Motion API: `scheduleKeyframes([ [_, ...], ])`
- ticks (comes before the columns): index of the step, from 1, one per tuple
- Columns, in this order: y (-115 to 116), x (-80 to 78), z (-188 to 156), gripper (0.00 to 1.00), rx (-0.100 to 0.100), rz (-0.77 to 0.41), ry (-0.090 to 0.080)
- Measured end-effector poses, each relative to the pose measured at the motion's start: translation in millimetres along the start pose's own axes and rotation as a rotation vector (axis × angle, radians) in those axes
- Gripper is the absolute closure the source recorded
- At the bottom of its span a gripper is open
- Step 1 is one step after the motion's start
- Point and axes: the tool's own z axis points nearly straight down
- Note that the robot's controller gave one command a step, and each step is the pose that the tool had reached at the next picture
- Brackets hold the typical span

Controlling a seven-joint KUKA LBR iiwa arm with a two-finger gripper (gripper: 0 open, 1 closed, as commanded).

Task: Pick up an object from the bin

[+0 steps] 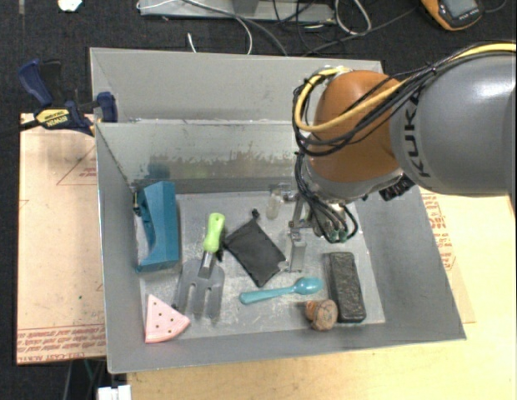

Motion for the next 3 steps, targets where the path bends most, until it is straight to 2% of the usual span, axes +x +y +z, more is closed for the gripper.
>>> scheduleKeyframes([
  [1,-0.3,-1.3,-4.4,0.00,-0.001,0.001,-0.008],
  [2,-12.1,34.1,65.0,0.00,-0.001,-0.027,-0.009],
  [3,-3.8,5.0,89.3,0.00,0.000,-0.264,-0.017],
])
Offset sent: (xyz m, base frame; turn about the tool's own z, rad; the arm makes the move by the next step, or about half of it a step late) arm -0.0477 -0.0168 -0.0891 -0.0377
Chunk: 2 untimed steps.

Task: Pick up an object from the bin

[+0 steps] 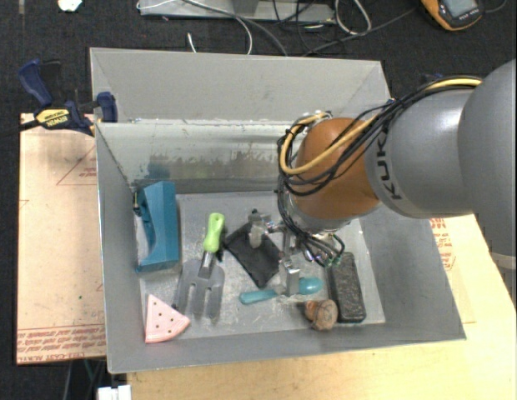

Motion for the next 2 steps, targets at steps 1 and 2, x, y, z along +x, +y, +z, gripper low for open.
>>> scheduleKeyframes([
  [1,-1.7,30.9,5.4,0.00,-0.001,0.122,0.009],
  [2,-7.3,32.8,7.5,0.00,-0.003,0.296,0.017],
])
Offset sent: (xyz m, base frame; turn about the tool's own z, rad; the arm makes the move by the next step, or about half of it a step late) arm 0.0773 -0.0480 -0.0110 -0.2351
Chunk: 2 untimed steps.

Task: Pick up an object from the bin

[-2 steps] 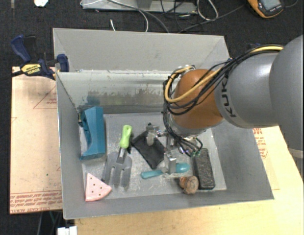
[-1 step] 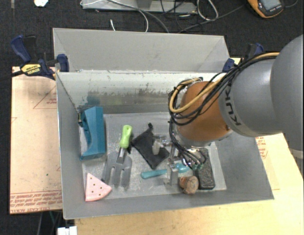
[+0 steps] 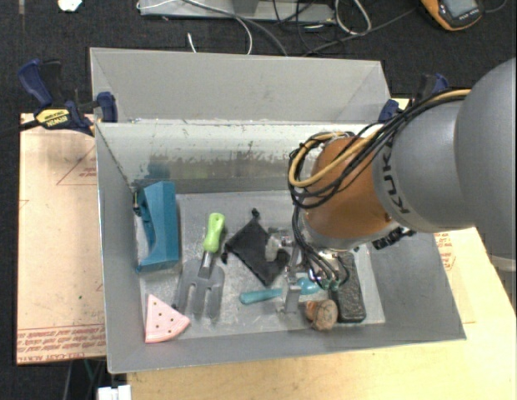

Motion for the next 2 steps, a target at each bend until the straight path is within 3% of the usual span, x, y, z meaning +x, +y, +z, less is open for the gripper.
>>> scheduleKeyframes([
  [1,13.3,-10.1,2.7,1.00,-0.002,-0.268,0.001],
  [2,13.3,-10.1,2.7,1.00,-0.002,-0.268,0.001],
])
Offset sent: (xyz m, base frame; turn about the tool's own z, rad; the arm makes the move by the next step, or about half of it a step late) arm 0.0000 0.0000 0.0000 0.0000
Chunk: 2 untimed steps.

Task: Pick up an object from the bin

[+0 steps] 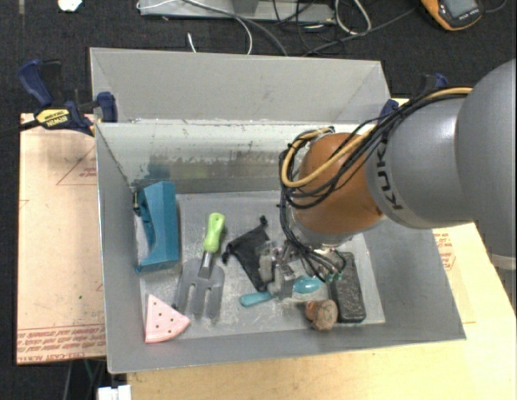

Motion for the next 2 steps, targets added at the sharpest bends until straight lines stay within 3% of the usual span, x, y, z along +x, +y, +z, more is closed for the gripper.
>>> scheduleKeyframes([
  [1,-4.2,1.9,-71.6,1.00,0.000,0.010,0.002],
  [2,6.1,20.2,-145.1,1.00,-0.002,-0.038,0.007],
])
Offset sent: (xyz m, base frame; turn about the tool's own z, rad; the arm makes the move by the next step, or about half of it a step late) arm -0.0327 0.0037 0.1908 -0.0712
